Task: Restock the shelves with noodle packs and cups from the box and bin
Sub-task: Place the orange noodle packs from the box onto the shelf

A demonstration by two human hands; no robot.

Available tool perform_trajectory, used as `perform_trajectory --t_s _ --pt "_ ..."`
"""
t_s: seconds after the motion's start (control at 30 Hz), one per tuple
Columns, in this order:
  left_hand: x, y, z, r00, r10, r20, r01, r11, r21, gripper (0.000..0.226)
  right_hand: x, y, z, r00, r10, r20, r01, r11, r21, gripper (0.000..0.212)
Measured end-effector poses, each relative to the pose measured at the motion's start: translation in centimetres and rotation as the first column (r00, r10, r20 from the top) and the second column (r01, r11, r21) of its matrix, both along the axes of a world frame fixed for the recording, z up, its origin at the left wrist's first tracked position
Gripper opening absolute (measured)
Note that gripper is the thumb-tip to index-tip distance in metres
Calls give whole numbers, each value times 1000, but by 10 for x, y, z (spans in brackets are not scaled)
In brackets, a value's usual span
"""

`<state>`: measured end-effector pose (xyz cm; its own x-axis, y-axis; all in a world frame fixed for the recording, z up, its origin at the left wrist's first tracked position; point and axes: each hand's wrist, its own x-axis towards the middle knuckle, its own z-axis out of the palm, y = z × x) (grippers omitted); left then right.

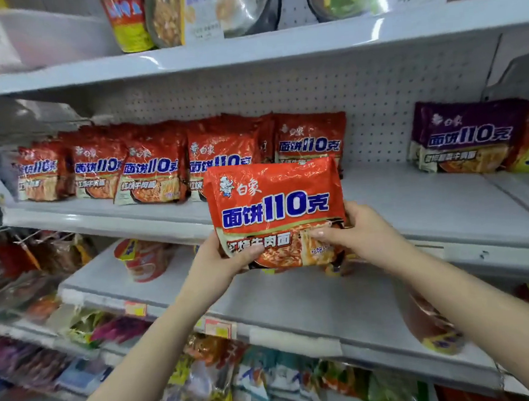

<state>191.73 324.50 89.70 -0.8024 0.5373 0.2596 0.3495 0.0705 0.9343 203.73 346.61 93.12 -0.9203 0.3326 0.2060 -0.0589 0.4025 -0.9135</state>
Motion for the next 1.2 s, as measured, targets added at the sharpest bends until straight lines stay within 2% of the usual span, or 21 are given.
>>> perform_trajectory --t_s 0.17,0.3,0.43,0.47,0.6,0.73,0.83,0.97,1.03,1.2 --pt "-28 27 17 994 92 -65 -87 994 66 37 -29 24 23 999 -9 -46 11 998 54 31" --pt "-54 57 26 985 100 -137 -101 995 3 60 -48 48 30 999 -38 -33 39 999 30 29" --pt "-83 105 42 963 66 -261 -90 993 -81 60 -62 80 32 993 -109 -34 110 993 39 31" --pt "-91 116 43 961 49 -272 -87 988 -128 66 -67 88 31 992 -121 -22 122 991 56 32" --pt "-117 150 40 972 -48 -228 -13 966 -259 116 -95 115 15 973 -228 47 213 954 213 36" --pt "-127 170 44 957 -118 -266 26 945 -326 137 -130 123 6 933 -360 4 334 871 360 34" --pt "-136 179 44 930 -195 -312 46 903 -427 134 -153 125 6 900 -431 -60 406 784 469 30" --pt "-151 189 43 936 -240 -258 80 859 -506 113 -175 130 3 839 -542 -43 465 675 573 35" --pt "-152 192 43 948 -259 -186 118 827 -549 104 -180 130 3 802 -596 -38 491 621 611 39" --pt "-149 198 44 947 -309 -86 197 772 -604 99 -177 133 4 760 -650 14 520 620 588 42"
